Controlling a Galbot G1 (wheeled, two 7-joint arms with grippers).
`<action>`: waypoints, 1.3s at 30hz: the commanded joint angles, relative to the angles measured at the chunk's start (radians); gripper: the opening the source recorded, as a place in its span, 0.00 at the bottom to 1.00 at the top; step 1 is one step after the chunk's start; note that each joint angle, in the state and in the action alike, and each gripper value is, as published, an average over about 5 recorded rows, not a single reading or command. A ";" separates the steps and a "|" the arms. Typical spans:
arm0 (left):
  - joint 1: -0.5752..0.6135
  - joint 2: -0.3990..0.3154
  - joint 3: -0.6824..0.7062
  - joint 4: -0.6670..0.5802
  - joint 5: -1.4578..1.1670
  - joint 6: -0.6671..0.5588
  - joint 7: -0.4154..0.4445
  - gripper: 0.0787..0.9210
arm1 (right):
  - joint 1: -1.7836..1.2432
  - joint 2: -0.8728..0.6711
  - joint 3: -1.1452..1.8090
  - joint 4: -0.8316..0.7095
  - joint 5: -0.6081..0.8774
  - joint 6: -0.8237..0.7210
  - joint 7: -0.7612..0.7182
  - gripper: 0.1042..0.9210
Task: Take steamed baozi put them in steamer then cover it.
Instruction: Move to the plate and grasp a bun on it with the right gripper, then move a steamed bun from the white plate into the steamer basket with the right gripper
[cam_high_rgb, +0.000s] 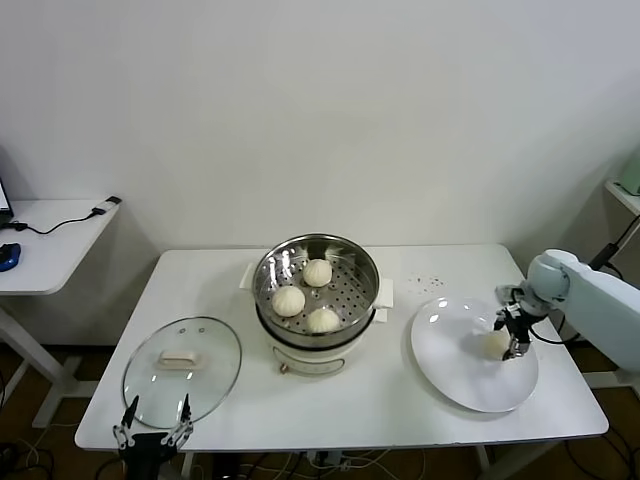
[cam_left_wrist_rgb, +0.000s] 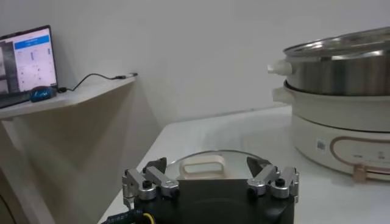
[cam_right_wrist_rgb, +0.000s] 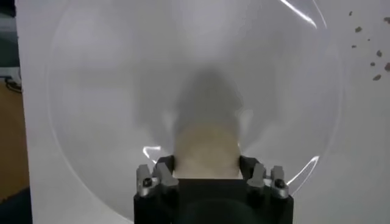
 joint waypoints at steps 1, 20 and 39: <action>0.002 0.003 0.000 -0.002 0.001 0.002 -0.001 0.88 | 0.032 0.005 -0.020 -0.003 0.077 -0.011 0.003 0.67; 0.009 0.012 0.037 -0.014 0.002 0.000 -0.003 0.88 | 0.827 0.344 -0.790 0.032 0.858 -0.099 0.038 0.65; -0.018 0.043 0.030 -0.036 -0.003 0.018 0.016 0.88 | 0.813 0.710 -0.924 0.037 1.105 -0.168 0.121 0.66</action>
